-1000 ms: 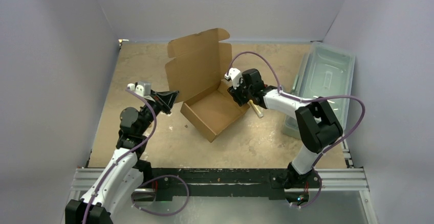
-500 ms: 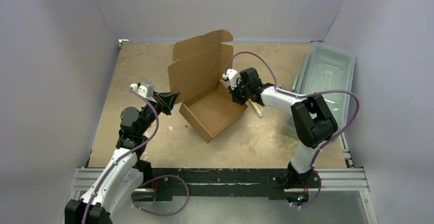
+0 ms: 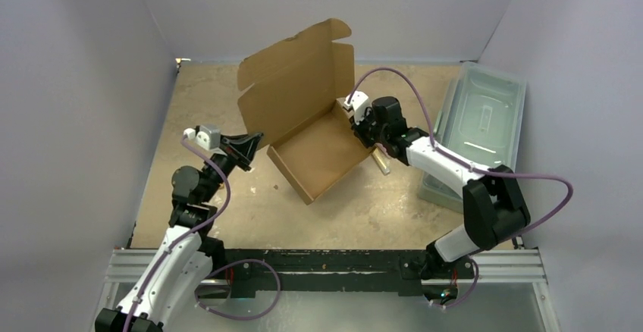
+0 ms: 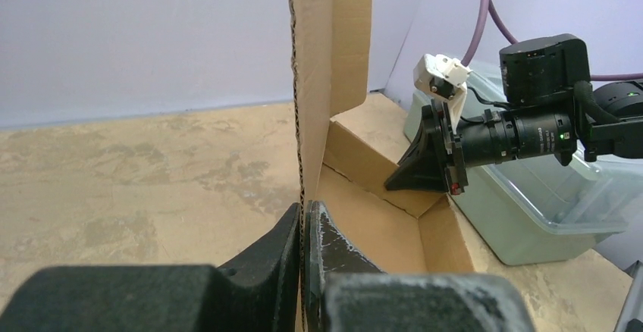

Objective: Fold the paper box

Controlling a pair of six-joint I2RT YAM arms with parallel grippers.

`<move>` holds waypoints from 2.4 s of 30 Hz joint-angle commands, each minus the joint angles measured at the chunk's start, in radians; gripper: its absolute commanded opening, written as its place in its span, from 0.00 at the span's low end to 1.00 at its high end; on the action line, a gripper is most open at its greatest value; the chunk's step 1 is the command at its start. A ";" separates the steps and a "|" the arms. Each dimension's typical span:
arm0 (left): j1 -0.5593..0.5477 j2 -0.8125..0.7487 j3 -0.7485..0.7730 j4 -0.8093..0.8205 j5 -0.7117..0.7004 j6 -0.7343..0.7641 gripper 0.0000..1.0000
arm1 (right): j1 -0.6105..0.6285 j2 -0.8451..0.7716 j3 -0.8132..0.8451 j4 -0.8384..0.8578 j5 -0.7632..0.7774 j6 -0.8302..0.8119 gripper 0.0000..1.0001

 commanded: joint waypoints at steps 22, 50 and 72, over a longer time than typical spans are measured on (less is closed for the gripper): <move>-0.006 -0.017 0.112 -0.194 -0.059 0.021 0.04 | -0.009 0.056 -0.002 0.089 -0.056 0.040 0.00; -0.006 0.099 0.125 -0.128 0.091 0.079 0.00 | 0.060 0.267 0.110 0.038 0.074 0.053 0.33; -0.006 0.110 0.124 -0.144 0.108 0.091 0.00 | 0.085 0.362 0.228 0.035 0.131 0.053 0.05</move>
